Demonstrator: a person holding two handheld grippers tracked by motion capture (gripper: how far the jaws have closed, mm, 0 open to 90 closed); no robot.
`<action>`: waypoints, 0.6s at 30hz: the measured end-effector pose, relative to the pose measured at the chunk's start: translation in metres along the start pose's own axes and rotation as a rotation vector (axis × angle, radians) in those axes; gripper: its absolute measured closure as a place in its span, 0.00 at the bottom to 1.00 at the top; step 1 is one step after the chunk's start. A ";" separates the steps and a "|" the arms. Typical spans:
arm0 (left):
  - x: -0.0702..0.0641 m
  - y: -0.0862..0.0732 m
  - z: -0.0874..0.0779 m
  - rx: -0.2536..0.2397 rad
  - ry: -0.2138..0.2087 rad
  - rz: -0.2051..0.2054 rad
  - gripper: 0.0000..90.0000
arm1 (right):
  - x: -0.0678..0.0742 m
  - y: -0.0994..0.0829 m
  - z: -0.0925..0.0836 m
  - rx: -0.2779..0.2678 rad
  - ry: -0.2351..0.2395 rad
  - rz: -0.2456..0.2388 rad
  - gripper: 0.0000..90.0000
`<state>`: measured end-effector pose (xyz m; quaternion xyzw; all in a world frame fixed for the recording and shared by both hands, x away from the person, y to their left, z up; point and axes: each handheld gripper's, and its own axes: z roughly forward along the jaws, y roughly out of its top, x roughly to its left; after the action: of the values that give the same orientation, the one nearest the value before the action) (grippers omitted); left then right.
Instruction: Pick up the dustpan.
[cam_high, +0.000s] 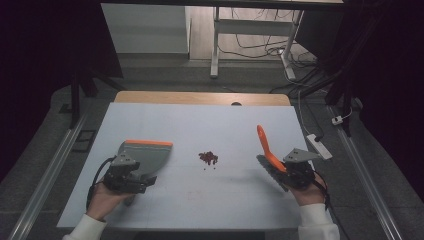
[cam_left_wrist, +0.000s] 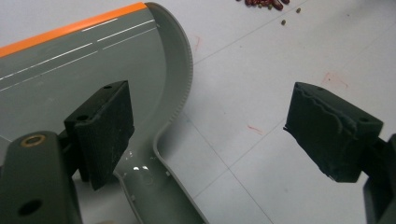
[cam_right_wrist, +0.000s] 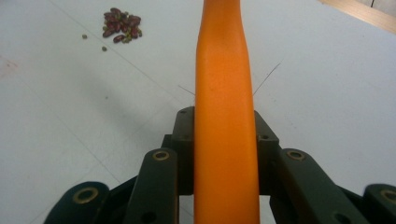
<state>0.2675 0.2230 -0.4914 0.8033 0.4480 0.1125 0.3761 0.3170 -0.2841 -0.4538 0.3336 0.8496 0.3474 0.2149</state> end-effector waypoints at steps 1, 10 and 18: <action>0.000 0.000 0.000 -0.001 0.000 0.000 0.18 | 0.001 0.000 0.001 0.013 -0.002 -0.012 0.78; 0.000 0.001 0.001 0.013 -0.013 0.008 0.18 | 0.002 0.001 -0.001 0.018 -0.017 -0.010 0.78; -0.003 0.006 0.000 -0.001 -0.015 -0.002 0.19 | 0.001 -0.002 -0.002 0.016 -0.027 0.003 0.78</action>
<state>0.2689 0.2187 -0.4867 0.8034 0.4460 0.1064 0.3800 0.3141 -0.2856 -0.4541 0.3411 0.8489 0.3363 0.2233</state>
